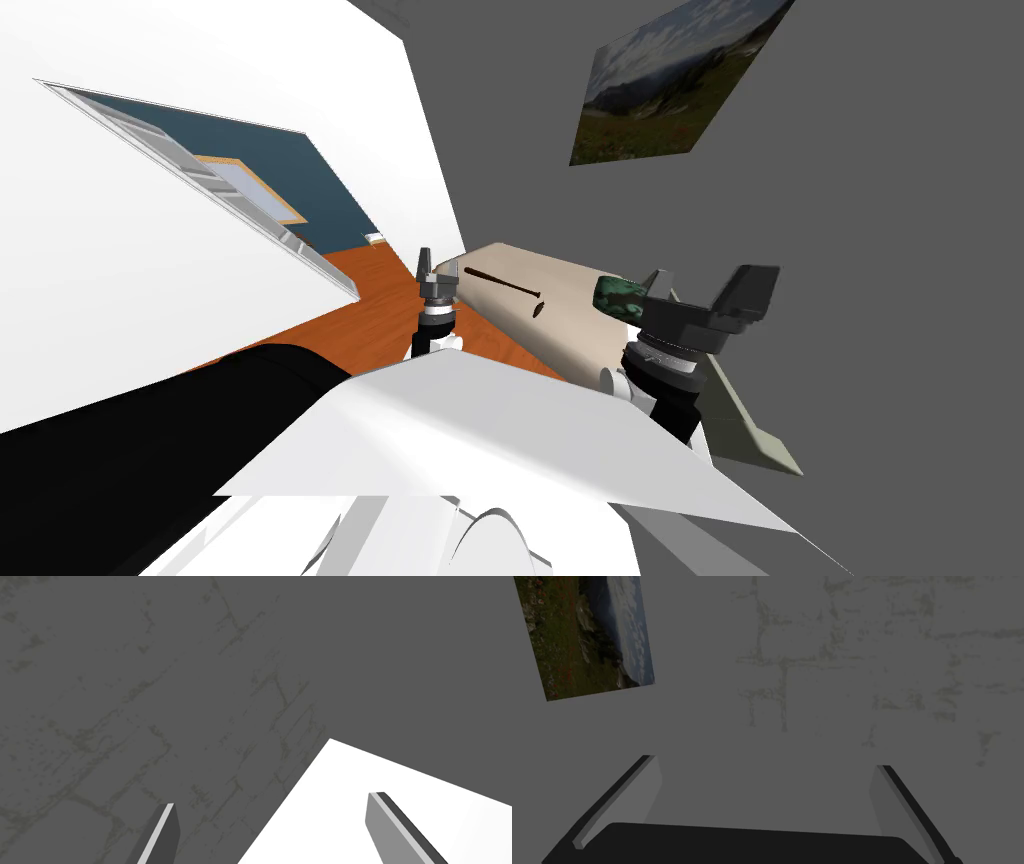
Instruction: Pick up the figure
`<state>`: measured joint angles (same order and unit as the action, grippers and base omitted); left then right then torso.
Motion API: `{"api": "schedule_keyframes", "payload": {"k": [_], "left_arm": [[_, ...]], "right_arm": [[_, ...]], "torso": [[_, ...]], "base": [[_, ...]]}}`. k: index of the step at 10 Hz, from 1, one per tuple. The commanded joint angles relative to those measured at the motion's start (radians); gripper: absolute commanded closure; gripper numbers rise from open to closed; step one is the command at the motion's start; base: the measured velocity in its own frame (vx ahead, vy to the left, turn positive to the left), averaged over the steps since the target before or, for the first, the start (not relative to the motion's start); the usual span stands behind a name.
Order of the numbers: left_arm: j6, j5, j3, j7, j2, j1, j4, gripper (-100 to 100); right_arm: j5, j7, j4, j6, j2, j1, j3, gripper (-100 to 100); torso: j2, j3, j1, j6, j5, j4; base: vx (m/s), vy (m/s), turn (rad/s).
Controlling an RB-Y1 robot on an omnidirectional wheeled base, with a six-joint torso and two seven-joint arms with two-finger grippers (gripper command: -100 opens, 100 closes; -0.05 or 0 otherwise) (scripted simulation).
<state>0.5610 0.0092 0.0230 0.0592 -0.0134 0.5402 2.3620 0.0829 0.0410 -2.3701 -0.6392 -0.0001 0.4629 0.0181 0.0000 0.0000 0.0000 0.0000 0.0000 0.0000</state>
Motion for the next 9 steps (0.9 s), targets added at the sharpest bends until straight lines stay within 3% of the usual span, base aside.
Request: {"api": "schedule_keyframes", "payload": {"k": [1,6,9], "left_arm": [[0.0,0.0,0.0,0.0,0.0,0.0,0.0,0],[0.0,0.0,0.0,0.0,0.0,0.0,0.0,0],[0.0,0.0,0.0,0.0,0.0,0.0,0.0,0]], "right_arm": [[0.02,0.011,0.007,0.008,-0.034,0.007,-0.001,-100],[0.164,0.093,0.055,0.075,-0.163,0.06,-0.008,-100],[0.228,0.116,0.069,0.094,-0.188,0.077,-0.01,-100]], "torso": [[0.0,0.0,0.0,0.0,0.0,0.0],[-0.001,-0.001,-0.002,0.0,-0.001,0.0],[-0.001,-0.001,-0.002,0.0,0.0,0.0]], "base": [[0.005,-0.004,0.048],[0.019,-0.022,0.116],[0.013,-0.023,0.069]]}}
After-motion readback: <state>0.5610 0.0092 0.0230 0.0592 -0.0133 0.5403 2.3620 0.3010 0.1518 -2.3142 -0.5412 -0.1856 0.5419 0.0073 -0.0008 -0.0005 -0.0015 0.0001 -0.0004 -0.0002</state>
